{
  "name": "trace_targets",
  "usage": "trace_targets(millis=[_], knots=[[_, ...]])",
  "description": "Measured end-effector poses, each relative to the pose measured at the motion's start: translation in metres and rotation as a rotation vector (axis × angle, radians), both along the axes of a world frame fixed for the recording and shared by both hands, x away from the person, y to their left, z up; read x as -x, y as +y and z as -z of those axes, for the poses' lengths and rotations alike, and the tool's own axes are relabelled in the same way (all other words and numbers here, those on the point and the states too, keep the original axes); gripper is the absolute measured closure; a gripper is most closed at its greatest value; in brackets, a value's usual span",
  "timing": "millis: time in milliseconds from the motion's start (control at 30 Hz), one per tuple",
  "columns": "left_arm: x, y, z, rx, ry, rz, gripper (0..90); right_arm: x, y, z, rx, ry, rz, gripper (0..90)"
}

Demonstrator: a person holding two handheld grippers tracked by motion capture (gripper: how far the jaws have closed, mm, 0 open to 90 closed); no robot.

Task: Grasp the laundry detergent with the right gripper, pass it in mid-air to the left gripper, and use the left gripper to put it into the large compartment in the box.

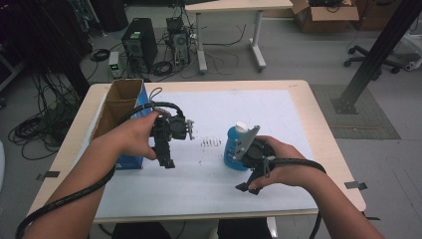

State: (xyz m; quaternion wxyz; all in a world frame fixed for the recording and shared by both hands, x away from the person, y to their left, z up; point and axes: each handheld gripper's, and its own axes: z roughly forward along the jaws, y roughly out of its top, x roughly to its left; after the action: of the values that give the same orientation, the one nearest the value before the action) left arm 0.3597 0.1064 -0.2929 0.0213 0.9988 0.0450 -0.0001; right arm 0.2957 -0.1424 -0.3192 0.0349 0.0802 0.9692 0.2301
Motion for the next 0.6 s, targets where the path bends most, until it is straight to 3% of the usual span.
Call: trace_targets(millis=[600], knots=[[0.007, -0.004, -0.001, 0.003, -0.003, 0.002, 0.2, 0.005, -0.039, 0.012, -0.032, 0.002, 0.091, 5.4]])
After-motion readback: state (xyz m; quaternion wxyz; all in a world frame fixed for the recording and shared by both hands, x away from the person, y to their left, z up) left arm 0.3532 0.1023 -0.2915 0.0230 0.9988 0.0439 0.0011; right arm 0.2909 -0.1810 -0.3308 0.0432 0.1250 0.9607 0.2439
